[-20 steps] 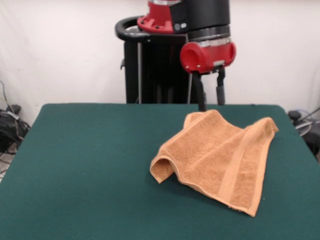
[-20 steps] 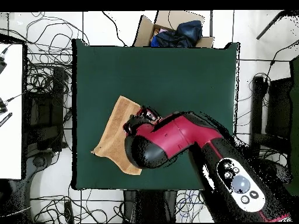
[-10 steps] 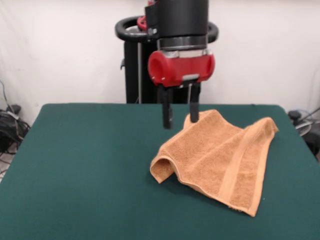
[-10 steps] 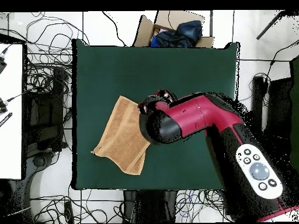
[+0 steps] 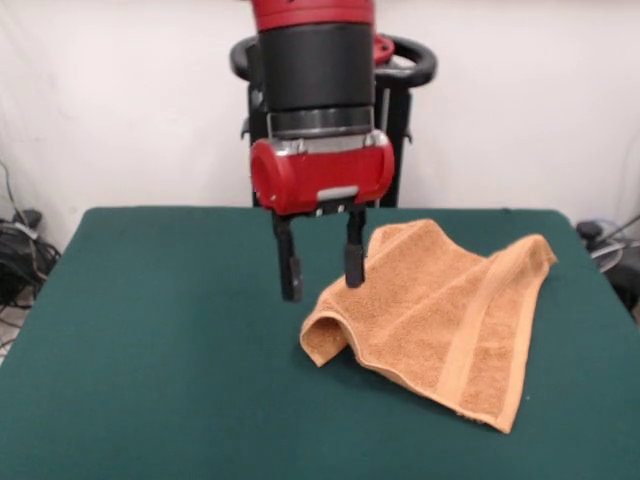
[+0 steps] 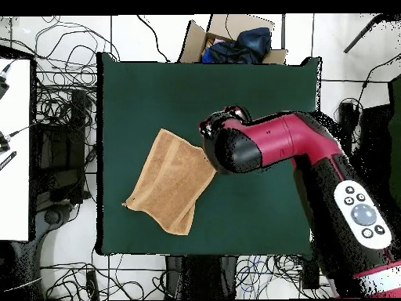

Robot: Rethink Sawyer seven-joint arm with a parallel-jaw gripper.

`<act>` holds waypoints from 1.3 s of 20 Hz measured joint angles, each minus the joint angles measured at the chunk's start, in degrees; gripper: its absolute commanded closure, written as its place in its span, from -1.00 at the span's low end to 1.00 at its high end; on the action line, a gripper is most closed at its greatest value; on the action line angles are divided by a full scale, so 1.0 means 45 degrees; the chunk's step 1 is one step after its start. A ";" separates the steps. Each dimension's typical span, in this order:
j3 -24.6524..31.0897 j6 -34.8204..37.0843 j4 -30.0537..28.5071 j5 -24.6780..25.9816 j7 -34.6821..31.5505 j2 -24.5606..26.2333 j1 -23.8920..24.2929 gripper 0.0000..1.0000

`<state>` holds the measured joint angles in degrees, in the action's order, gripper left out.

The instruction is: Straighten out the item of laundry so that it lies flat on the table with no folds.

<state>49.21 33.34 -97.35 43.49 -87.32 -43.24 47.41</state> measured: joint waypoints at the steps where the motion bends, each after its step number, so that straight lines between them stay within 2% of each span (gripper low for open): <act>1: 0.0002 0.0000 0.0083 0.0013 0.0000 0.0120 0.0018 -1.00; 12: -0.0162 0.0008 0.0549 0.0898 0.0000 0.1460 -0.0045 -1.00; 20: -0.1404 0.1011 0.1186 0.2120 0.0000 0.2096 -0.1192 -1.00; 26: -0.1751 0.1366 0.1238 0.2509 0.0000 0.2148 -0.1477 -1.00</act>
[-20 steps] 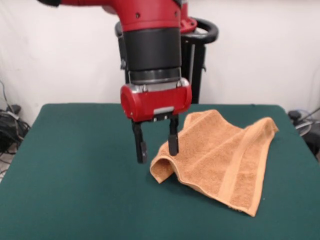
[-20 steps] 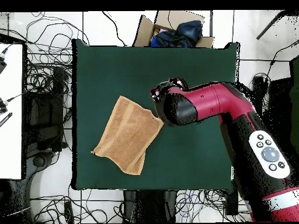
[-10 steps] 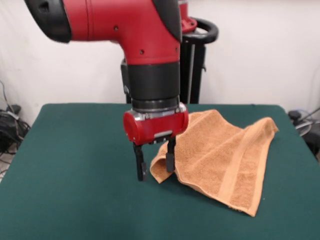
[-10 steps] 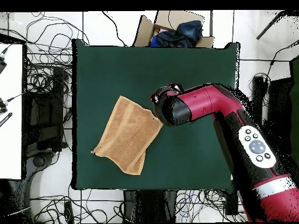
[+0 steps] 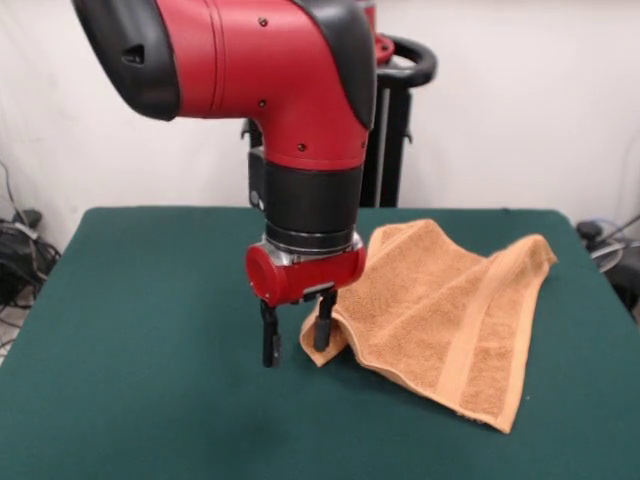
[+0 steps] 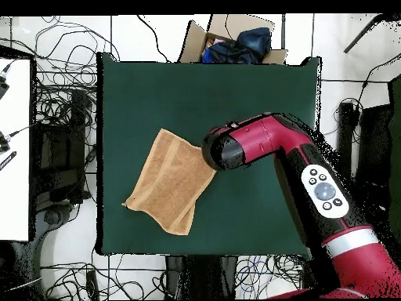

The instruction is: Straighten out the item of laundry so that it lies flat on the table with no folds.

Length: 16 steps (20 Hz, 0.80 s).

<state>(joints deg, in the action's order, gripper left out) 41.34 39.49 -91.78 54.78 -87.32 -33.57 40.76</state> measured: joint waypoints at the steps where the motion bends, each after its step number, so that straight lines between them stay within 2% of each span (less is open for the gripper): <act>1: -0.0011 0.0012 0.0020 0.0003 0.0000 0.0017 -0.0002 -1.00; 16: -0.0389 0.0114 0.0326 -0.0008 0.0000 0.0821 -0.0033 -1.00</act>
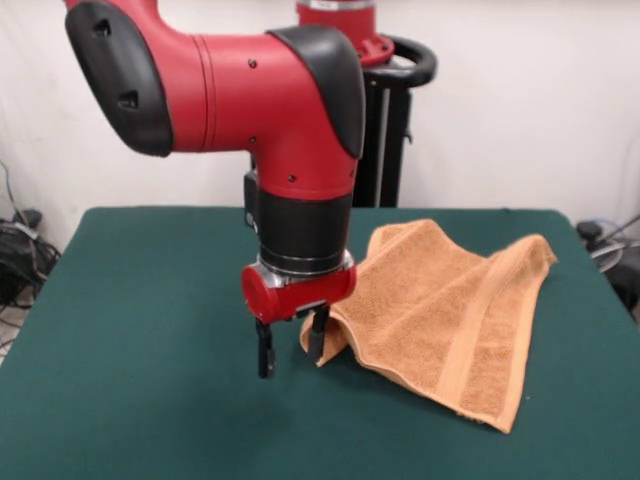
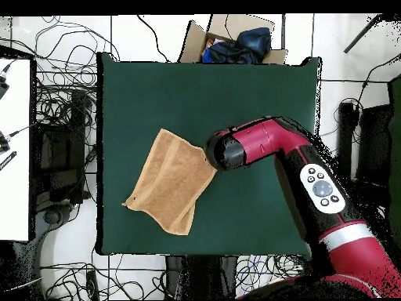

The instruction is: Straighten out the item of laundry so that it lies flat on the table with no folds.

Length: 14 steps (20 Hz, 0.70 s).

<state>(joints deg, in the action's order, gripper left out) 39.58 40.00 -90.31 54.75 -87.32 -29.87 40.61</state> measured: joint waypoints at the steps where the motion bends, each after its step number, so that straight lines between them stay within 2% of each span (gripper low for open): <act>1: -0.0044 0.0082 0.0002 -0.0018 0.0000 0.0112 0.0000 -1.00; 14: -0.0242 0.1162 0.0009 -0.0121 0.0000 0.1231 0.0135 -1.00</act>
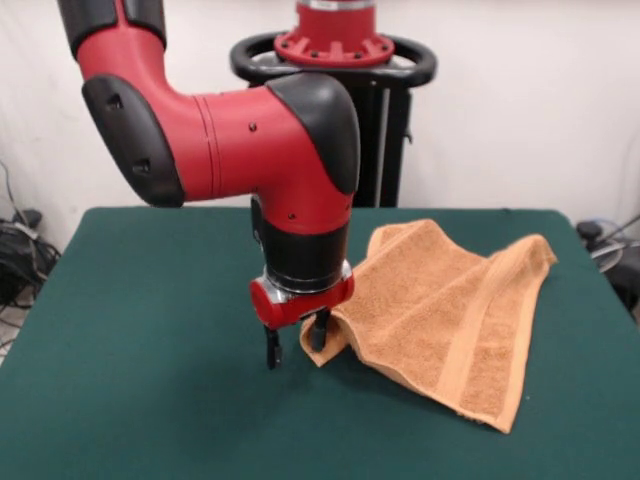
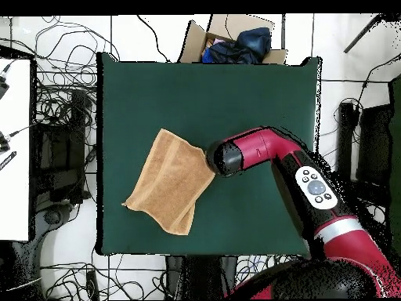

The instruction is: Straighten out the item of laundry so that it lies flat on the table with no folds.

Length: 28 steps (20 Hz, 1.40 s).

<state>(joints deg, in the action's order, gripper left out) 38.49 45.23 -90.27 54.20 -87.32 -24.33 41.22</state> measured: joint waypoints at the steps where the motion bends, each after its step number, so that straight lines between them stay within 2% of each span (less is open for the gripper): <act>1: 0.0000 0.0053 0.0002 -0.0003 0.0000 0.0143 0.0035 -1.00; 7: 0.0011 0.0069 0.0026 -0.0110 0.0000 0.0648 0.0290 -1.00; 14: 0.0009 0.0439 0.0308 -0.0557 0.0000 0.0788 0.0336 -1.00; 25: 0.0006 0.1163 0.0686 -0.0624 0.0003 0.0892 0.0112 -1.00; 26: 0.0004 0.1297 0.0739 -0.0631 0.0003 0.0909 0.0074 1.00; 28: 0.0007 0.1410 0.0743 -0.0661 0.0003 0.0932 0.0047 1.00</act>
<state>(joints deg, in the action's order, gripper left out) 38.53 51.58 -86.93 51.23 -87.31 -20.13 41.43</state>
